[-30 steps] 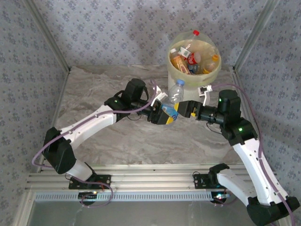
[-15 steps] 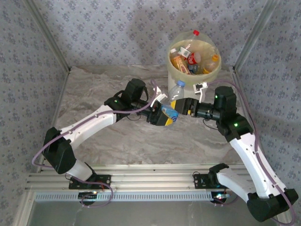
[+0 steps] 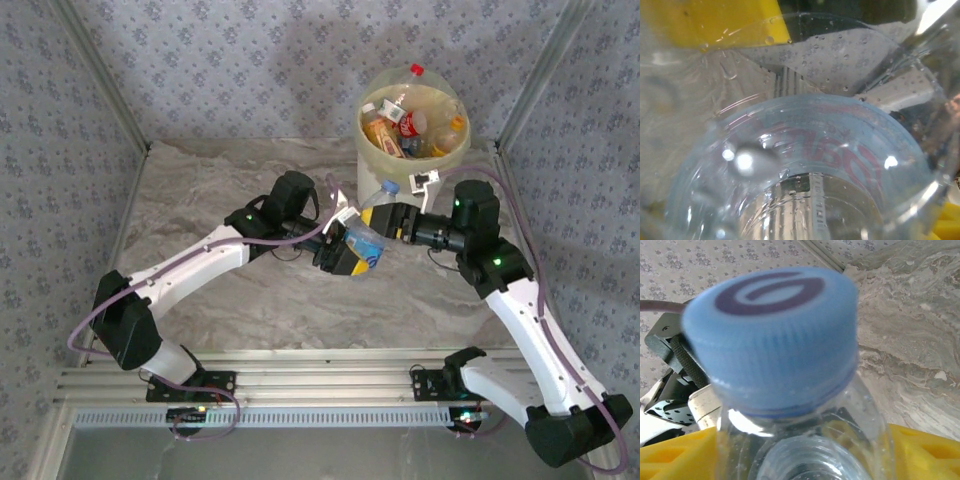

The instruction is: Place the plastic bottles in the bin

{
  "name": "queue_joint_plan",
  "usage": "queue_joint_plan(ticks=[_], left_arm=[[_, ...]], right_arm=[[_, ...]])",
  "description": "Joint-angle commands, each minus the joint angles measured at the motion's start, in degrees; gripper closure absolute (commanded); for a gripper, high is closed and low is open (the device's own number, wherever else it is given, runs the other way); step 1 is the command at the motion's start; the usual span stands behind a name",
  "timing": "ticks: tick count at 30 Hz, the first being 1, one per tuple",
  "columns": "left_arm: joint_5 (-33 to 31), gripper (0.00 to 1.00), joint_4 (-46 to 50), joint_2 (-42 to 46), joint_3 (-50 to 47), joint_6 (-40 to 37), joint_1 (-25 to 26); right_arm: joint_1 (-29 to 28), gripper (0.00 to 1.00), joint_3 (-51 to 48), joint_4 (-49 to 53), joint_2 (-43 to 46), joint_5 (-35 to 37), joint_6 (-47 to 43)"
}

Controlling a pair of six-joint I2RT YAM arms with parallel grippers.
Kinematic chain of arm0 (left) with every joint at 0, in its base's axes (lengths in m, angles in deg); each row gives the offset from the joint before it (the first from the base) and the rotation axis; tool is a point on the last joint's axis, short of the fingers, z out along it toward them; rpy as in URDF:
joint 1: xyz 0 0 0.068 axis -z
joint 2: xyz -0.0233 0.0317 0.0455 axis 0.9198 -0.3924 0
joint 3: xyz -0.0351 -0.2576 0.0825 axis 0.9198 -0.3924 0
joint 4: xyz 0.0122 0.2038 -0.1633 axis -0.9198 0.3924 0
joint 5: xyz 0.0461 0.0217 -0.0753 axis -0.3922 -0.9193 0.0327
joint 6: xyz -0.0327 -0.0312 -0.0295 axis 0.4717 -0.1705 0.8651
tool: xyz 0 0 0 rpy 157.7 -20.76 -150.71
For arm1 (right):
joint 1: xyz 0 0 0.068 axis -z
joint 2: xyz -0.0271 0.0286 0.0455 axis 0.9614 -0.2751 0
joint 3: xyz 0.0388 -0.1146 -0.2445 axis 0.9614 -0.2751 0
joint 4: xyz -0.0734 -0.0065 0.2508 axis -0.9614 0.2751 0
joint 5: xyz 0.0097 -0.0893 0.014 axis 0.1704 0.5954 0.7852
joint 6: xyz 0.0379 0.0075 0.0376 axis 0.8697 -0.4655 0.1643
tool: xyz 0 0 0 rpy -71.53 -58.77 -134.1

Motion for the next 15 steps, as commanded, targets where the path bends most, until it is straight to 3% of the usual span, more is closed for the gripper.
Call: queue_joint_plan(ticks=[1,6,11,15], left_arm=[[1.67,0.33,0.47,1.69,2.54,-1.13,0.35],[0.58,0.28,0.21,1.81,2.45,-0.83,0.31],[-3.91,0.01,-3.65,4.6,-0.08,0.24,0.21],[-8.54,0.0,-8.31,8.27,-3.2,0.95,-0.25]], right_arm=[[-0.85,0.26,0.09,-2.1,0.03,0.13,0.18],[-0.99,0.34,0.03,-1.44,0.51,0.75,-0.05],[-1.19,0.37,1.06,0.02,1.65,2.09,-0.72],[-1.16,0.38,2.43,2.6,2.42,3.43,-2.12]])
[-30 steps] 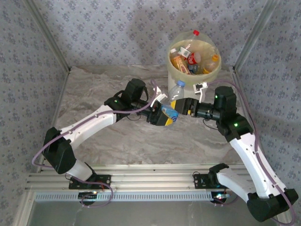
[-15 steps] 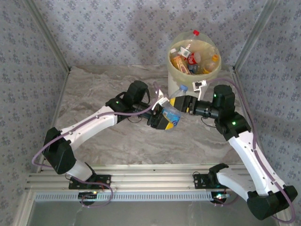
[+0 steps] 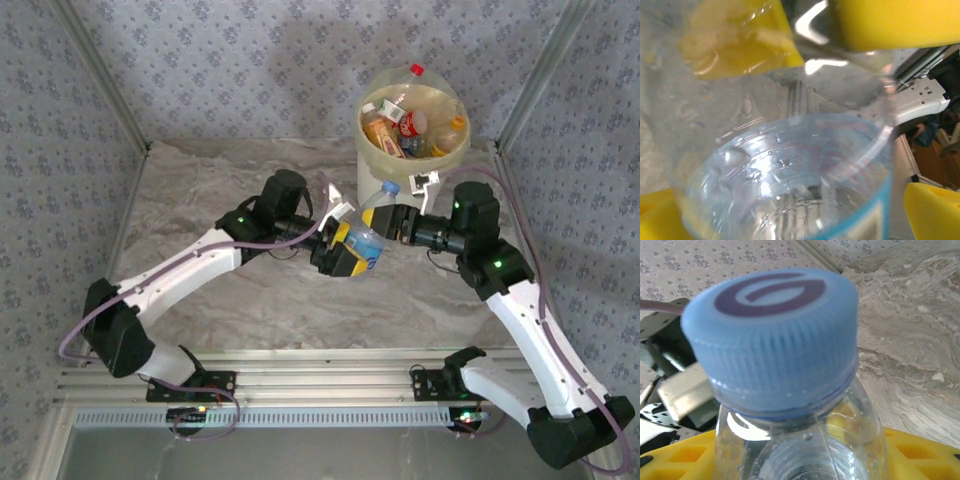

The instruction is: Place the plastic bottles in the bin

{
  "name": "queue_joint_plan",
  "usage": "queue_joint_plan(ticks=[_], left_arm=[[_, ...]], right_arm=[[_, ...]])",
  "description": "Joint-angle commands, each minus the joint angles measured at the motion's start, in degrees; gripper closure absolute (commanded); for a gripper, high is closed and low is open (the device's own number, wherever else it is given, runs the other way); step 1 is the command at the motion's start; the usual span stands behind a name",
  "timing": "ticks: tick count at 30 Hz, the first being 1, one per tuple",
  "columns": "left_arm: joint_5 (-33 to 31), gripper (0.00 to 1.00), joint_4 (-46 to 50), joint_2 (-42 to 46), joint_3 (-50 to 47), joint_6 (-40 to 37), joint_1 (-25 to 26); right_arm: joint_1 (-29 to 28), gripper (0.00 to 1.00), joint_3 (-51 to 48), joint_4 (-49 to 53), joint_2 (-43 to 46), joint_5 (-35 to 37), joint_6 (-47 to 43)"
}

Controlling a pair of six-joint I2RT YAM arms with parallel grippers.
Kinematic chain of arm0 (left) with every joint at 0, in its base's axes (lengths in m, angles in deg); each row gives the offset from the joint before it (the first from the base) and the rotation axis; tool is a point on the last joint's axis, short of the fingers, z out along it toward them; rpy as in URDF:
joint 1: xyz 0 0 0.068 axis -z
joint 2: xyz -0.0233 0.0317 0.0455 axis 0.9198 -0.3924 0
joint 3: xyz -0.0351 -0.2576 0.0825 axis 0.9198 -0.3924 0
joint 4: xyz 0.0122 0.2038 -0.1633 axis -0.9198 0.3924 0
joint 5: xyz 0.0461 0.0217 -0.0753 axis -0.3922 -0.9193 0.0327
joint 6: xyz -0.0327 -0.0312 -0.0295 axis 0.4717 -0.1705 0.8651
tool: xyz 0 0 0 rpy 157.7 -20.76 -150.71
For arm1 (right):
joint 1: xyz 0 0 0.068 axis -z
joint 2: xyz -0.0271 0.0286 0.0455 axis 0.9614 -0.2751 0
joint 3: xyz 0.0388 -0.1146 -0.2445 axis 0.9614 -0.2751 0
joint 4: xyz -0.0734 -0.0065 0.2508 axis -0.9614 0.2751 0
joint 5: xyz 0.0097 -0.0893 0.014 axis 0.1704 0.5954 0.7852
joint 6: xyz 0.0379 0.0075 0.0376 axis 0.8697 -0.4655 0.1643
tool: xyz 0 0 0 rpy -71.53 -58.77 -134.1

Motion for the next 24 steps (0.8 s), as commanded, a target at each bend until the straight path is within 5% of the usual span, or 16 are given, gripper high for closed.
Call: queue_joint_plan(ticks=[1,13,24], left_arm=[[-4.79,0.0,-6.72,5.06,-2.29,0.58,-0.44],[-17.91,0.0,-23.09,16.18,-14.38,1.18,-1.18],[-19.26,0.0,-23.71,19.29,-15.54,-0.35,-1.17]], right_arm=[[-0.26,0.38,2.66,2.57,1.62,1.83,-2.09],[0.2,0.38,10.84,11.85,3.66,12.15,-6.21],[0.99,0.38,25.94,19.71,-2.84,29.53,-15.85]])
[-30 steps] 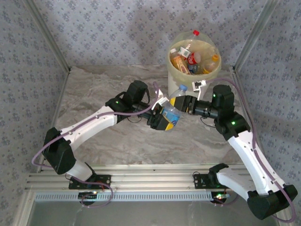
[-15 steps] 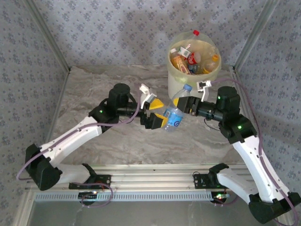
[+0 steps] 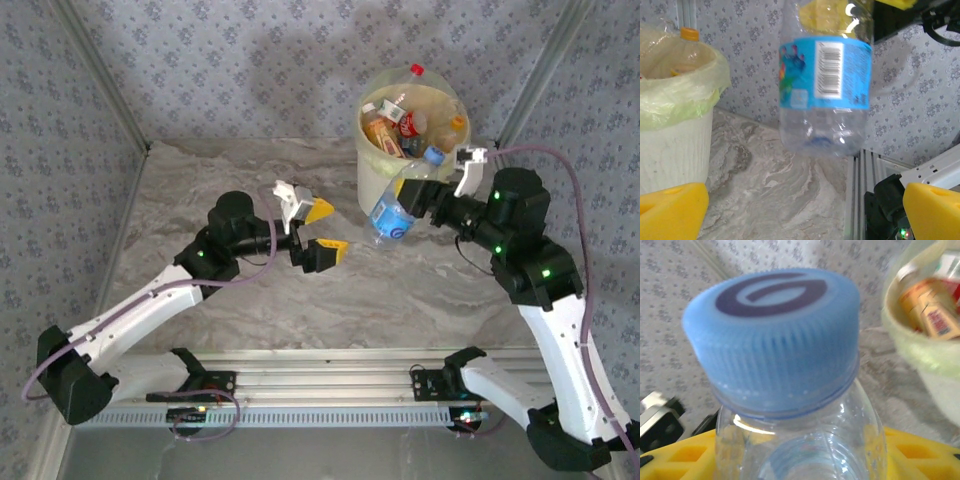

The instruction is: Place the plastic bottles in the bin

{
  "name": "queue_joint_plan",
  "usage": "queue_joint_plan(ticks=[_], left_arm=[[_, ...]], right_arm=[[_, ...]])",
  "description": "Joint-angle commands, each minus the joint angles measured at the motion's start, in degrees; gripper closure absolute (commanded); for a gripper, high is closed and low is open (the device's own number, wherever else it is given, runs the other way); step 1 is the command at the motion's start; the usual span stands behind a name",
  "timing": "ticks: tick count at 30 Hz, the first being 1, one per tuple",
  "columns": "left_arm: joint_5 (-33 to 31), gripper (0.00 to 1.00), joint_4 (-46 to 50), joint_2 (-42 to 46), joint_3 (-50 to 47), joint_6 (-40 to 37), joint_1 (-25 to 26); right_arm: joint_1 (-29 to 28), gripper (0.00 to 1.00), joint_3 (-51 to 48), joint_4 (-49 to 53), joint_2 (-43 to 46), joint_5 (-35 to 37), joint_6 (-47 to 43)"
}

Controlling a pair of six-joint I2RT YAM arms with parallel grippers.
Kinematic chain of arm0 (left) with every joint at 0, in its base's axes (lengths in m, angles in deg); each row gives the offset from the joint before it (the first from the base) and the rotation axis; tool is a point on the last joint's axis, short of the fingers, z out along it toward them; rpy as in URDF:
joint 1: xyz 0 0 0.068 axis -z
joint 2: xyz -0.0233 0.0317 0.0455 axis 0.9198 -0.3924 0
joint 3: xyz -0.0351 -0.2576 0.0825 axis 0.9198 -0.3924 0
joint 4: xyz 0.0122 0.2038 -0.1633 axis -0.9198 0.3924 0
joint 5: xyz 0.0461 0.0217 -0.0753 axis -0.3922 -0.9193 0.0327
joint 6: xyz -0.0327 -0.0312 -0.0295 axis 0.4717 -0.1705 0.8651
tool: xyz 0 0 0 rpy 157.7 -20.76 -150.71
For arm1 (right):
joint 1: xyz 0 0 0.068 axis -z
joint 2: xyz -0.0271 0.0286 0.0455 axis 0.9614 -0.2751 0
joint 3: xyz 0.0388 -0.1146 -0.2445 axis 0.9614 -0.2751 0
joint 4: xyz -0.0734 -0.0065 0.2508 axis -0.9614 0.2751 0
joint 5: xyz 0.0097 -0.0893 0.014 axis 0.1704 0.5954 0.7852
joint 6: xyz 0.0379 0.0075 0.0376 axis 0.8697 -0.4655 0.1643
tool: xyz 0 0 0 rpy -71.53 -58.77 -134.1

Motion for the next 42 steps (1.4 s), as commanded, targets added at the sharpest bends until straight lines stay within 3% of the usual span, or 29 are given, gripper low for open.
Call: queue_joint_plan(ticks=[1,9,26,42], left_arm=[[-0.95,0.0,-2.0,1.94,-0.1,-1.59,-0.12],[-1.7,0.01,-0.24,2.57,0.17,-3.25,-0.11],[-2.83,0.0,2.54,0.73,1.03,-4.51,-0.14],[-2.71,0.0,5.93,-1.02,2.8,-5.67,-0.08]], right_arm=[[0.31,0.38,4.89,3.03,-2.31,8.78,-5.64],[2.92,0.39,15.52,3.81,-11.63,18.29,-14.15],[11.11,0.39,39.45,11.55,-37.86,17.81,-20.69],[11.18,0.39,42.1,13.2,-47.61,17.54,-20.88]])
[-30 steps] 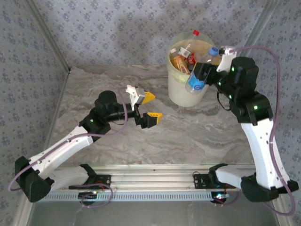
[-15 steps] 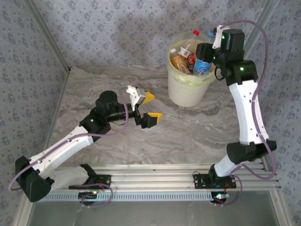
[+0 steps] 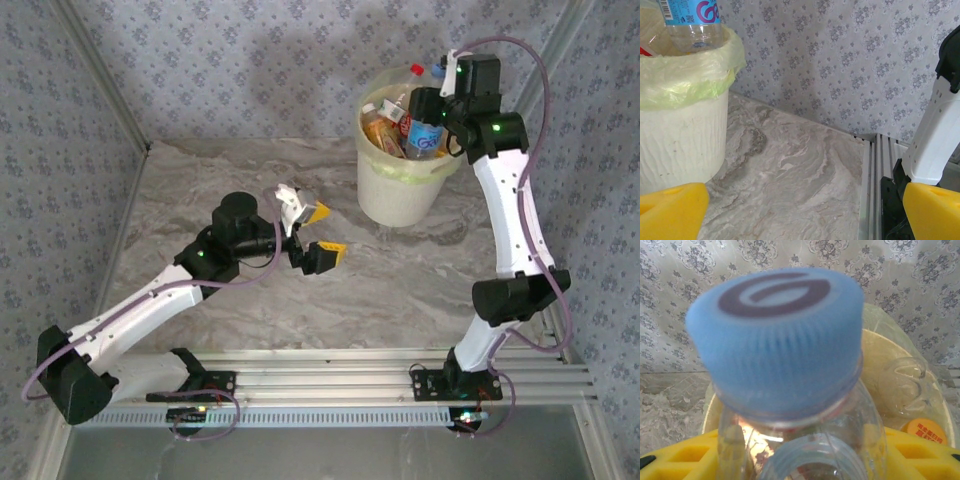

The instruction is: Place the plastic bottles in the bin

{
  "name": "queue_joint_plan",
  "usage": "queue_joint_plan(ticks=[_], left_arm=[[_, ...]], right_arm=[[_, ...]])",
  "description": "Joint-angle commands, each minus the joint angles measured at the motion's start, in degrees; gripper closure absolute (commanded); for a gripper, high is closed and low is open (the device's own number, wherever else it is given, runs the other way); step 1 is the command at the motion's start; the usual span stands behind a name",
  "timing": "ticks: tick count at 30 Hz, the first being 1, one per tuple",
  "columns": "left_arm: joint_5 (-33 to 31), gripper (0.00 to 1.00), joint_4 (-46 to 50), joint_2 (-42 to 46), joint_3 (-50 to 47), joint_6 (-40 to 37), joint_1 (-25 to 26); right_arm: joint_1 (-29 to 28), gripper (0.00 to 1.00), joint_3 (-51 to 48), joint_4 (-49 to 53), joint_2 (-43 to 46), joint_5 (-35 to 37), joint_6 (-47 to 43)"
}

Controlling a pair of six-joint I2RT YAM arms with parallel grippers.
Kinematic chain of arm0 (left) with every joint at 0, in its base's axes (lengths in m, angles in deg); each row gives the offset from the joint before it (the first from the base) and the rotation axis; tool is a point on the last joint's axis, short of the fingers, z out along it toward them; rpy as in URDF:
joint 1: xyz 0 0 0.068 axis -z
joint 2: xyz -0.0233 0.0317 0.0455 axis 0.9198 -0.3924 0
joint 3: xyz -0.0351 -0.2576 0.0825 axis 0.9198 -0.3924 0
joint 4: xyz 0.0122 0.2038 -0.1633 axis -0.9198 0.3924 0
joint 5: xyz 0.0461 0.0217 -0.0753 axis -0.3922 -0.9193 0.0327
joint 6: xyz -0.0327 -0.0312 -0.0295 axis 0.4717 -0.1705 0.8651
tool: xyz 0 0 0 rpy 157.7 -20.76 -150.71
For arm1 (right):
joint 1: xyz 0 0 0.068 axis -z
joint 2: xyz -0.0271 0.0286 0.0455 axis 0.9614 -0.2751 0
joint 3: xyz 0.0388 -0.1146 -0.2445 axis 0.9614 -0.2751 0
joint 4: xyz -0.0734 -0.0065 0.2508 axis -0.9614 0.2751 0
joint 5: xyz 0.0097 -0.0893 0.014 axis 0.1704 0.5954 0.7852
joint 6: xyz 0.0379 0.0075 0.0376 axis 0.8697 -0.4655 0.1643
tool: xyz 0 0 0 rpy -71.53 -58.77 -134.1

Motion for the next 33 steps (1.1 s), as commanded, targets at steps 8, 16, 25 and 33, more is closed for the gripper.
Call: queue_joint_plan(ticks=[8,16,25,33], left_arm=[[-0.22,0.0,1.92,-0.42,3.08,-2.03,-0.13],[-0.4,0.0,2.32,-0.5,3.15,-2.46,-0.1],[-0.49,0.0,2.76,-0.71,3.29,-2.76,-0.1],[-1.23,0.0,3.0,-0.34,3.36,-2.99,-0.12]], right_arm=[[-0.33,0.38,1.14,4.49,-6.05,0.69,-2.05],[-1.39,0.23,2.04,5.13,-7.31,0.97,-2.49],[-2.3,0.08,5.54,6.85,-5.54,-1.08,-1.99],[-2.3,0.04,0.72,5.6,0.71,-4.8,-0.32]])
